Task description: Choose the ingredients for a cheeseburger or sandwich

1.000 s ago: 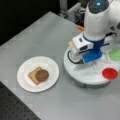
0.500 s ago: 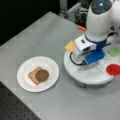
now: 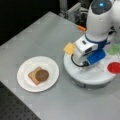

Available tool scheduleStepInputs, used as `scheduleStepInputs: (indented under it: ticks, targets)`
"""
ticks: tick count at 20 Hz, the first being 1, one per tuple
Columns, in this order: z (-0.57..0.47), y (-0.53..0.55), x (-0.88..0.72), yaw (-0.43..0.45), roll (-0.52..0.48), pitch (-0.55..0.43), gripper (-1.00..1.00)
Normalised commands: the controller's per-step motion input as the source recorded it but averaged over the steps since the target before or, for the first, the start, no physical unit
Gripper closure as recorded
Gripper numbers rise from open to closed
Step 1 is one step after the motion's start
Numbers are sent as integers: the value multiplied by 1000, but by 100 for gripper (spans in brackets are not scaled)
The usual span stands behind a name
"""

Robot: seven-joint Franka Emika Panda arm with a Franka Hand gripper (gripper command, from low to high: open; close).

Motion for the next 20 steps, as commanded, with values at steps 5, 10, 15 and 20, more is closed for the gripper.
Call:
scheduleStepInputs:
  ticks: [5, 10, 15, 20]
  targets:
    - [53, 128, 90, -11, 165, 64, -100]
    - [82, 130, 81, -76, 143, 62, -100]
    - [132, 140, 49, -185, 103, 59, -100]
    - [137, 176, 4, -265, 64, 39, -100]
